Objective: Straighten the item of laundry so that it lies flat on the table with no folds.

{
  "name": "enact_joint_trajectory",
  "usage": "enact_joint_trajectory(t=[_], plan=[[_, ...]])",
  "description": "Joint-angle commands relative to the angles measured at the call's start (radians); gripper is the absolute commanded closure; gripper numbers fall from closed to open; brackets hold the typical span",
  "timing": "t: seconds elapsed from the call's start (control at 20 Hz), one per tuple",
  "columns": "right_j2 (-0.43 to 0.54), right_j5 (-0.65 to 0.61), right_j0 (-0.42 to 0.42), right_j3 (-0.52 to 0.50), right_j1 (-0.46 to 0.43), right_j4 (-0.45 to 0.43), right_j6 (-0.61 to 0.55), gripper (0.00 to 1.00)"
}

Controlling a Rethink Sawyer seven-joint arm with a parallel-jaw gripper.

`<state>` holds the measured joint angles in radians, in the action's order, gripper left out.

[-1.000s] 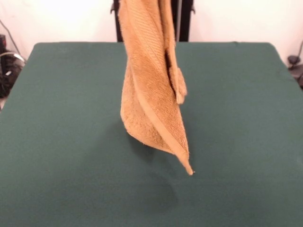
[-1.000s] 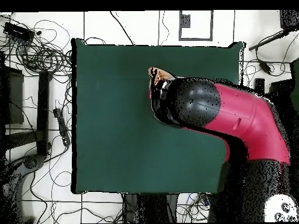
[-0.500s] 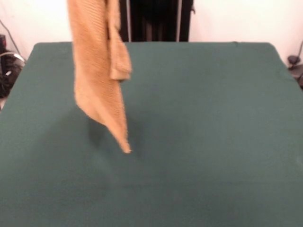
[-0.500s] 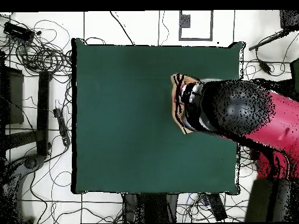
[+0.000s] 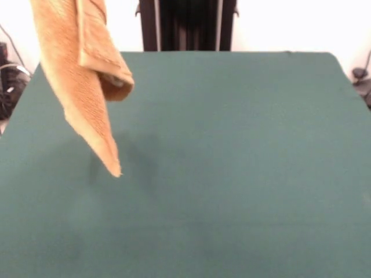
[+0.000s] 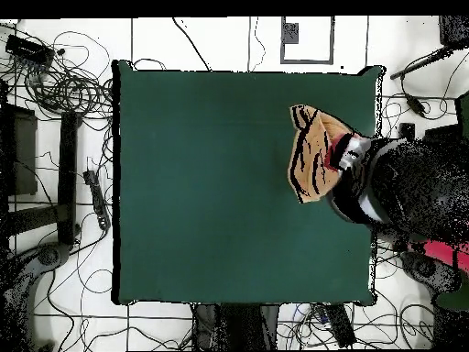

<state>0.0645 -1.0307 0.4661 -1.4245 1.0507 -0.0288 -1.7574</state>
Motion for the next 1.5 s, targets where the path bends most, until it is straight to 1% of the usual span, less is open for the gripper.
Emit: enact_joint_trajectory(t=[0.05, 0.15, 0.3, 0.5, 0.85, 0.95, 1.1, 1.2, 1.3, 1.4, 1.5], plan=[[0.128, 0.002, 0.020, -0.114, 0.018, 0.002, 0.223, 1.00], [0.139, 0.008, 0.020, -0.081, -0.014, -0.017, 0.209, 1.00], [0.147, 0.005, 0.021, -0.056, -0.036, -0.025, 0.192, 1.00], [0.144, 0.004, 0.016, -0.050, -0.041, -0.031, 0.171, 1.00], [0.157, 0.012, 0.020, -0.049, -0.049, -0.042, 0.170, 1.00], [0.159, 0.013, 0.030, -0.079, -0.033, -0.035, 0.189, 1.00], [0.169, 0.025, 0.074, -0.182, 0.023, -0.018, 0.298, 1.00], [0.177, 0.070, 0.117, -0.275, 0.059, -0.014, 0.372, 1.00], [0.198, 0.147, 0.165, -0.368, 0.094, -0.022, 0.450, 1.00], [0.221, 0.211, 0.207, -0.441, 0.120, -0.029, 0.500, 1.00], [0.239, 0.247, 0.240, -0.492, 0.143, -0.035, 0.523, 1.00]])
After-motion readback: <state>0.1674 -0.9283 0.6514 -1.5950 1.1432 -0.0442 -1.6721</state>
